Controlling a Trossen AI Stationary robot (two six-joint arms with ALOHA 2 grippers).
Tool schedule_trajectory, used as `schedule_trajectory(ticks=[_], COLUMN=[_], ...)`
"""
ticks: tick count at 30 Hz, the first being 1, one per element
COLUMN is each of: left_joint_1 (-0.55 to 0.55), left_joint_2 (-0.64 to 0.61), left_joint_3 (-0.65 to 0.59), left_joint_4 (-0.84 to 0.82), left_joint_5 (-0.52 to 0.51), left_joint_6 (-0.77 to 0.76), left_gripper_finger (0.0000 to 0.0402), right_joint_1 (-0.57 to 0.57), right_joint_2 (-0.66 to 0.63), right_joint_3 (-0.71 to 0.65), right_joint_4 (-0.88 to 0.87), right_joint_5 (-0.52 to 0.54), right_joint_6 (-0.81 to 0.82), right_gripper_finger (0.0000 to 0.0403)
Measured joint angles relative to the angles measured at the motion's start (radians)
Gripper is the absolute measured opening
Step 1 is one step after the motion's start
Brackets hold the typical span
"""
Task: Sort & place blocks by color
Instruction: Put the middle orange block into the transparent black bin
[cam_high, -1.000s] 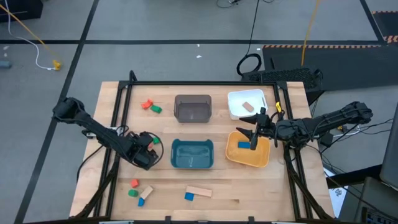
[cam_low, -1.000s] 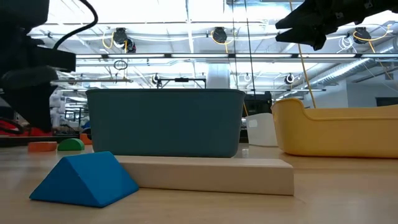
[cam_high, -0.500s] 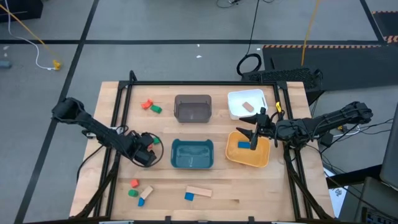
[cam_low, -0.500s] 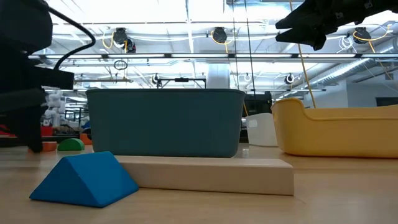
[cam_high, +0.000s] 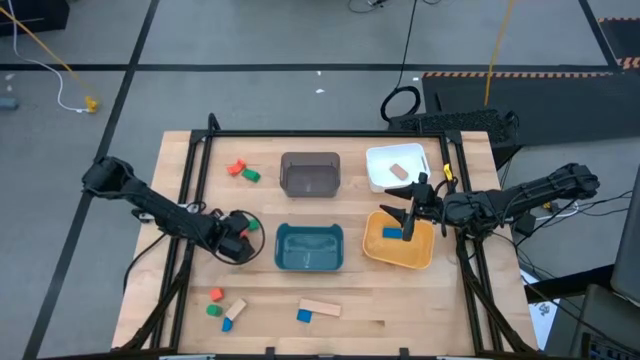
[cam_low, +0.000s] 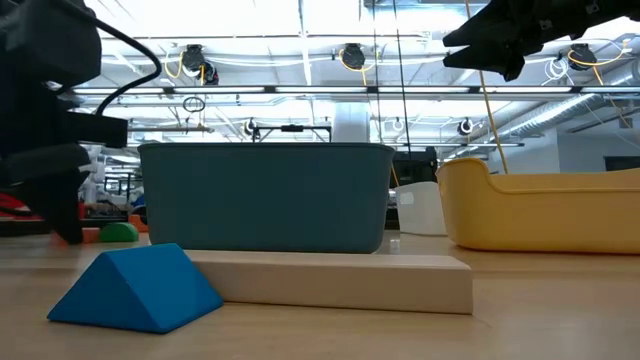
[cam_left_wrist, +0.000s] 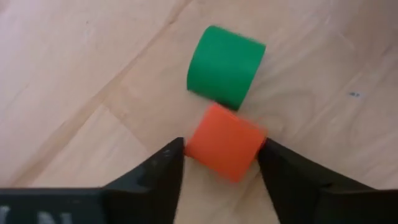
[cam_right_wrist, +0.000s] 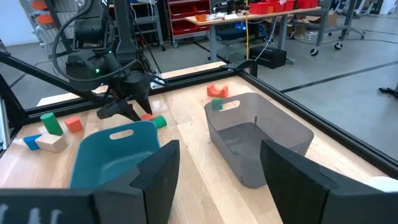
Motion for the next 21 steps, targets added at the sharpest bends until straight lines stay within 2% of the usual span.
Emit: schedule_trajectory(ticks=[4, 9, 21], left_joint_1=[0.001, 0.001, 0.002], left_joint_2=[0.0, 0.0, 0.001], left_joint_3=[0.0, -0.001, 0.003], left_joint_4=[0.017, 0.019, 0.017], left_joint_5=[-0.019, -0.018, -0.005], left_joint_6=[-0.02, -0.043, -0.054], left_gripper_finger=[0.0142, 0.0137, 0.0223], right_joint_1=[0.0, 0.0, 0.0], right_joint_2=[0.0, 0.0, 0.0], right_joint_3=[0.0, 0.0, 0.0], right_joint_4=[0.0, 0.0, 0.0], right_joint_5=[0.0, 0.0, 0.0], right_joint_6=[0.0, 0.0, 0.0], right_gripper_finger=[0.0215, 0.0215, 0.0215])
